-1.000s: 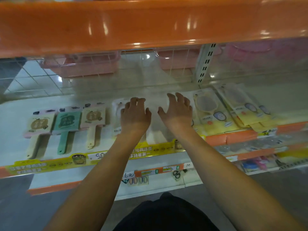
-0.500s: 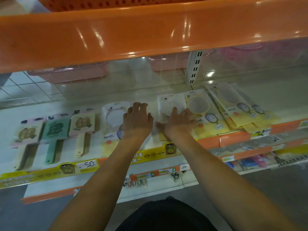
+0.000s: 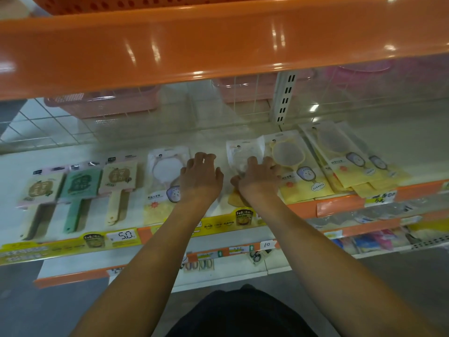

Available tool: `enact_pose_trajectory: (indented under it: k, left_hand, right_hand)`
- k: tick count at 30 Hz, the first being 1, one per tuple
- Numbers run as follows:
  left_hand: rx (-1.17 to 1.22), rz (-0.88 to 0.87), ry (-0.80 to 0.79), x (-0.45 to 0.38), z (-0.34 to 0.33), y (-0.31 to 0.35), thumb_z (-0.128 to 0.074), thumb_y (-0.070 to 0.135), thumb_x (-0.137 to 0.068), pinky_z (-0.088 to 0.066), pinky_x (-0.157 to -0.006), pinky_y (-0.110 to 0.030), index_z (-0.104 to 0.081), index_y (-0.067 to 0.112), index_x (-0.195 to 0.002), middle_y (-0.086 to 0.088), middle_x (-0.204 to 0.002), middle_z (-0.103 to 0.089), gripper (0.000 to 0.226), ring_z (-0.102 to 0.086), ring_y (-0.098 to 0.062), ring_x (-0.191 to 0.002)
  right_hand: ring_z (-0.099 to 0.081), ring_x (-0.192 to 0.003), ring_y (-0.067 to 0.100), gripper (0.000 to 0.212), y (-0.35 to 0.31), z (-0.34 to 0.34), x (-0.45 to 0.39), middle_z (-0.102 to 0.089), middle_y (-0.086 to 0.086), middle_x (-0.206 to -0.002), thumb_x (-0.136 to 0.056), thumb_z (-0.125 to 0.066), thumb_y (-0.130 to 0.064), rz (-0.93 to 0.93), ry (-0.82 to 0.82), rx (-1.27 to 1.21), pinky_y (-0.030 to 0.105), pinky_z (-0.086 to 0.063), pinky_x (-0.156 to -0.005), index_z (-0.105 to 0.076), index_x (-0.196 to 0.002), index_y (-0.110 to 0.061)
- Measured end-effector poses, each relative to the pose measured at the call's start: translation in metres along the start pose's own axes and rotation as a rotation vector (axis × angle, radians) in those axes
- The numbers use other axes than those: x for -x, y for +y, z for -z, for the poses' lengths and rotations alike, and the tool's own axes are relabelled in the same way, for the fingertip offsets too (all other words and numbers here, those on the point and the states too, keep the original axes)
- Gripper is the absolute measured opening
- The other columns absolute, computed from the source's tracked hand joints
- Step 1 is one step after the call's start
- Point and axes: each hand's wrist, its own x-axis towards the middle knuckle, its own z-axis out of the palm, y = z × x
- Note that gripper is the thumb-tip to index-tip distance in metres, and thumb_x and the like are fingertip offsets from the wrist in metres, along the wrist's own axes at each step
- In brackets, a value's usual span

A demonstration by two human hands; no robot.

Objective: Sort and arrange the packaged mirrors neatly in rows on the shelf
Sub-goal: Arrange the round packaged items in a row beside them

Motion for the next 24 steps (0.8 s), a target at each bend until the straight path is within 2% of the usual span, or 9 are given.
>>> enact_pose_trajectory:
  k: [8, 13, 17, 24]
  left_hand:
    - [-0.007, 0.063, -0.003, 0.01, -0.007, -0.008, -0.039, 0.038, -0.098, -0.035, -0.103, -0.042, -0.041, 0.019, -0.14, -0.004, -0.146, -0.041, 0.045, -0.041, -0.026, -0.131]
    - [-0.026, 0.104, 0.143, 0.027, 0.005, -0.035, -0.047, 0.033, -0.094, -0.042, -0.093, -0.043, -0.052, 0.014, -0.131, -0.008, -0.134, -0.053, 0.042, -0.053, -0.031, -0.118]
    - [0.028, 0.13, 0.266, 0.042, 0.016, -0.071, -0.047, 0.032, -0.085, -0.051, -0.078, -0.045, -0.061, 0.009, -0.118, -0.014, -0.118, -0.062, 0.042, -0.062, -0.038, -0.098]
    - [0.006, 0.185, 0.267, 0.055, 0.042, -0.128, -0.047, 0.031, -0.082, -0.05, -0.075, -0.045, -0.062, 0.009, -0.112, -0.016, -0.11, -0.061, 0.041, -0.062, -0.039, -0.092]
  right_hand:
    - [-0.036, -0.117, 0.037, 0.057, 0.005, 0.002, 0.006, -0.032, 0.012, -0.14, -0.078, -0.065, -0.046, 0.195, 0.088, -0.161, 0.038, -0.037, -0.096, -0.049, -0.125, -0.018]
    - [-0.033, -0.12, 0.036, 0.057, -0.024, -0.001, 0.016, -0.033, 0.01, -0.14, -0.077, -0.066, -0.048, 0.282, 0.071, -0.251, 0.038, -0.038, -0.095, -0.052, -0.124, -0.018]
    - [-0.031, -0.122, 0.035, 0.062, -0.058, -0.013, 0.027, -0.034, 0.009, -0.14, -0.076, -0.067, -0.049, 0.336, 0.055, -0.26, 0.037, -0.037, -0.096, -0.05, -0.128, -0.018]
    - [-0.035, -0.117, 0.036, 0.061, -0.121, -0.043, 0.047, -0.036, 0.014, -0.138, -0.081, -0.061, -0.05, 0.304, 0.032, -0.217, 0.037, -0.034, -0.092, -0.049, -0.128, -0.012]
